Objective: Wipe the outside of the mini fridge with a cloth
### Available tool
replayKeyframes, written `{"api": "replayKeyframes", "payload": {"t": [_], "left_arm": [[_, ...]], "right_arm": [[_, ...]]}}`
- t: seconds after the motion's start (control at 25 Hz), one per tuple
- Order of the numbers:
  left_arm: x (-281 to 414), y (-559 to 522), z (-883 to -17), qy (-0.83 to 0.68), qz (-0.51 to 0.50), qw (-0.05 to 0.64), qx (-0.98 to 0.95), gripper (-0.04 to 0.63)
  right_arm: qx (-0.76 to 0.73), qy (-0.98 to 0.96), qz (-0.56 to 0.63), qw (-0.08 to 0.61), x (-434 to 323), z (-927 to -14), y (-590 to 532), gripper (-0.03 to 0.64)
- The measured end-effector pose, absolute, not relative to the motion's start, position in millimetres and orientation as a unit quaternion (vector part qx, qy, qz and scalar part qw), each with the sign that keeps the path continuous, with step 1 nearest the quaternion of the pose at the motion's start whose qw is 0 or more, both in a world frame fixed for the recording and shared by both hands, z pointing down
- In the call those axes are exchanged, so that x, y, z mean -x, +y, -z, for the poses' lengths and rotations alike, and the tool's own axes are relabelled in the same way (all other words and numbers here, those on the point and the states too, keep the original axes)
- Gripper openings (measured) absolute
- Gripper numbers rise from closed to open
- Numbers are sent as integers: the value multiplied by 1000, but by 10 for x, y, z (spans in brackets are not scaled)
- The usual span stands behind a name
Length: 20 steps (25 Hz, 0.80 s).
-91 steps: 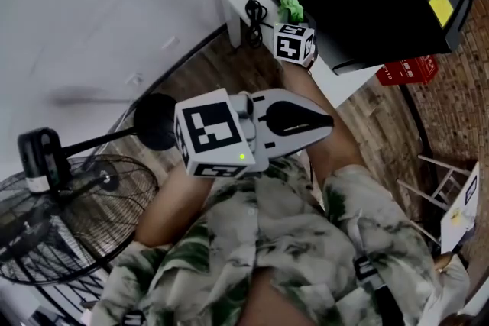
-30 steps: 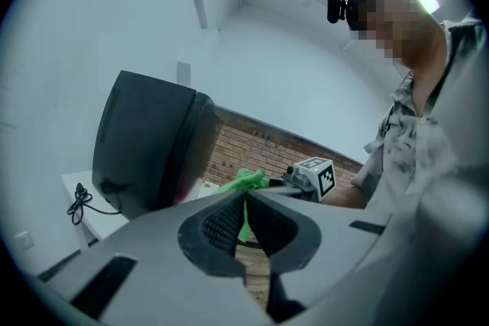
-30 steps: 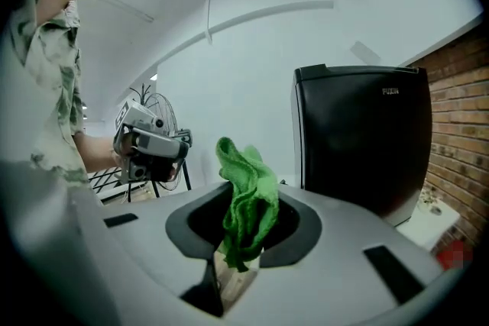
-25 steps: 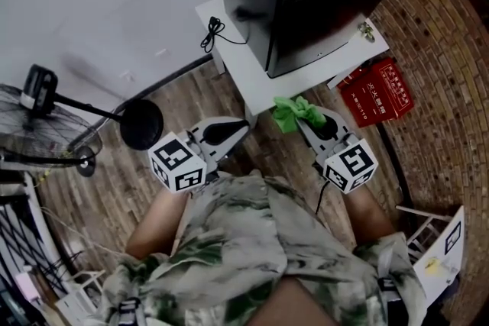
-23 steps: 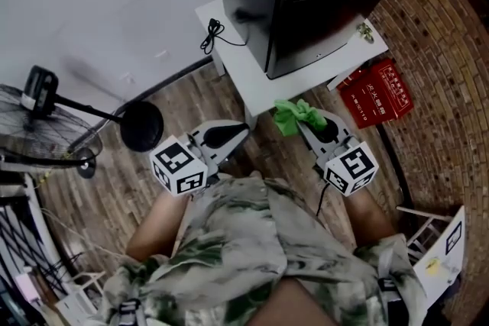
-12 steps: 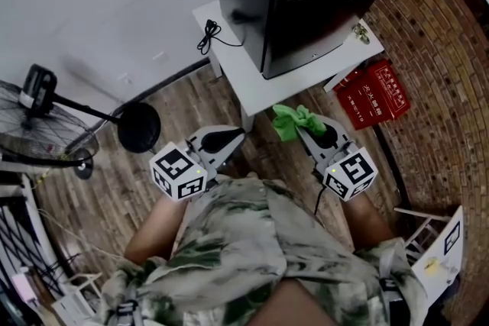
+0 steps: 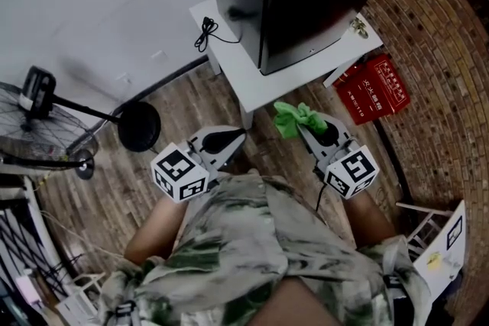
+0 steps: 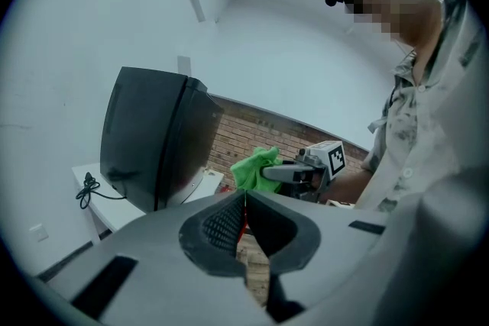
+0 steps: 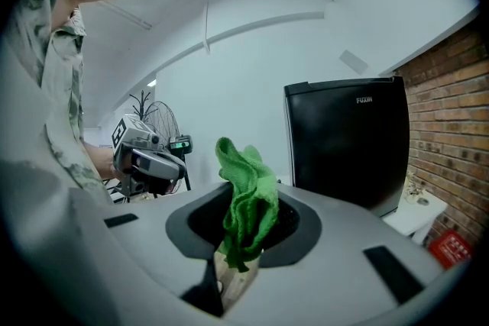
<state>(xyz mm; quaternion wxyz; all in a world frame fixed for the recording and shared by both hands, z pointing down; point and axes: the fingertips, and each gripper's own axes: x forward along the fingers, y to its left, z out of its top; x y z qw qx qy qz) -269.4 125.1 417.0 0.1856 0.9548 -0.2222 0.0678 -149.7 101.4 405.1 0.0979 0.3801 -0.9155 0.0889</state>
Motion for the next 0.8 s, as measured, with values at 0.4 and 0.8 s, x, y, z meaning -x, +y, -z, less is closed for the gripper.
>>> {"api": "replayKeyframes", "payload": {"t": [0.4,0.8], "left_arm": [[2670,1229,-4174,-215,-70,192,-955,26],[2638,1262,-4185,-208,-71,191,-957,26]], "right_arm": [[-381,-915,-97,92,1488,-4069,1017,92],[-380,-915,-98,88,1465,-4063,1021,92]]}}
